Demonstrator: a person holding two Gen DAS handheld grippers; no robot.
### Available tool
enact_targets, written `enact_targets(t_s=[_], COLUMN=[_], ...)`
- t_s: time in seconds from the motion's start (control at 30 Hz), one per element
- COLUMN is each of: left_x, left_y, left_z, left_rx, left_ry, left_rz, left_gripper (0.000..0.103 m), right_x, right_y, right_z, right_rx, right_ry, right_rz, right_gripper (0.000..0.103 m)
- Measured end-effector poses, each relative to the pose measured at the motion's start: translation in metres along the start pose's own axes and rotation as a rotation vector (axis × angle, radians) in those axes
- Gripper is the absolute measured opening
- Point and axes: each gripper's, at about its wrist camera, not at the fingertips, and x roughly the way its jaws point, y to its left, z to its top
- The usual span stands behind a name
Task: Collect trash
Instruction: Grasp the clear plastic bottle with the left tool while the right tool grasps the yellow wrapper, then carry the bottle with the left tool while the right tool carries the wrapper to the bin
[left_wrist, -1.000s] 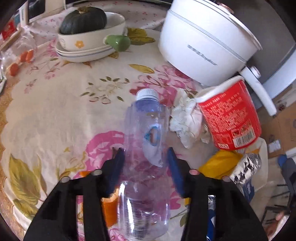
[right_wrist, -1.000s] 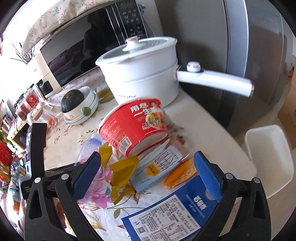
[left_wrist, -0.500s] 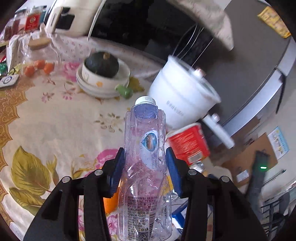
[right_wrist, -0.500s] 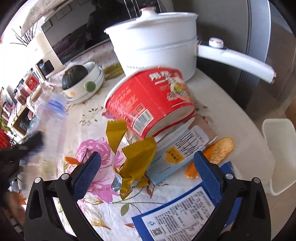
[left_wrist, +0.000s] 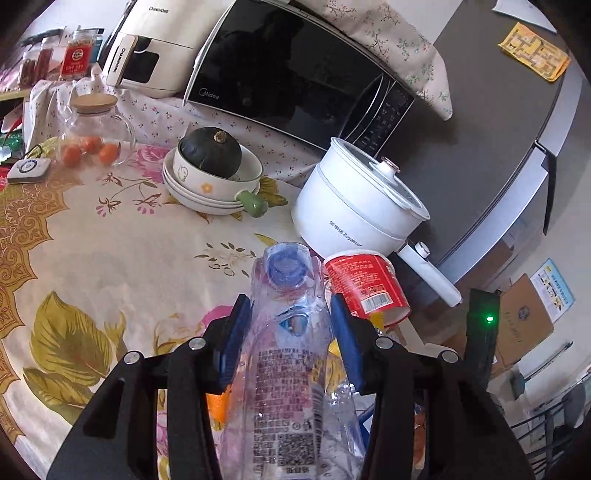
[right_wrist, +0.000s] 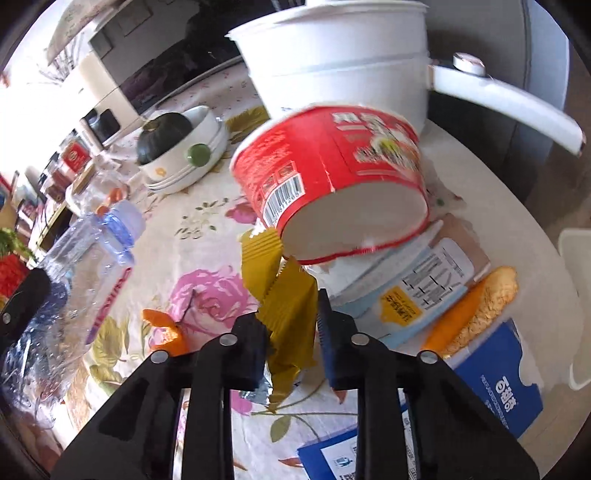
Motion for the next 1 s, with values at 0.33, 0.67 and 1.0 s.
enact_targets(t_s=[0.33, 0.67, 1.0], left_x=[-0.011, -0.028, -0.045], left_y=[-0.001, -0.001, -0.018], left_z=[0.002, 0.009, 0.014], left_rx=[0.000, -0.036, -0.032], left_ry=[-0.070, -0.139, -0.198], left_rz=[0.015, -0.020, -0.090], left_gripper=[0.045, 0.045, 0.045], right_x=[-0.027, -0.064, -0.098], right_y=[0.018, 0.029, 0.021], right_z=[0.002, 0.006, 0.017], right_rx=[-0.059, -0.103, -0.125], right_ry=[-0.057, -0.177, -0.322], right_rz=[0.066, 0.142, 0.118], right_gripper=[0.020, 0.020, 0.019])
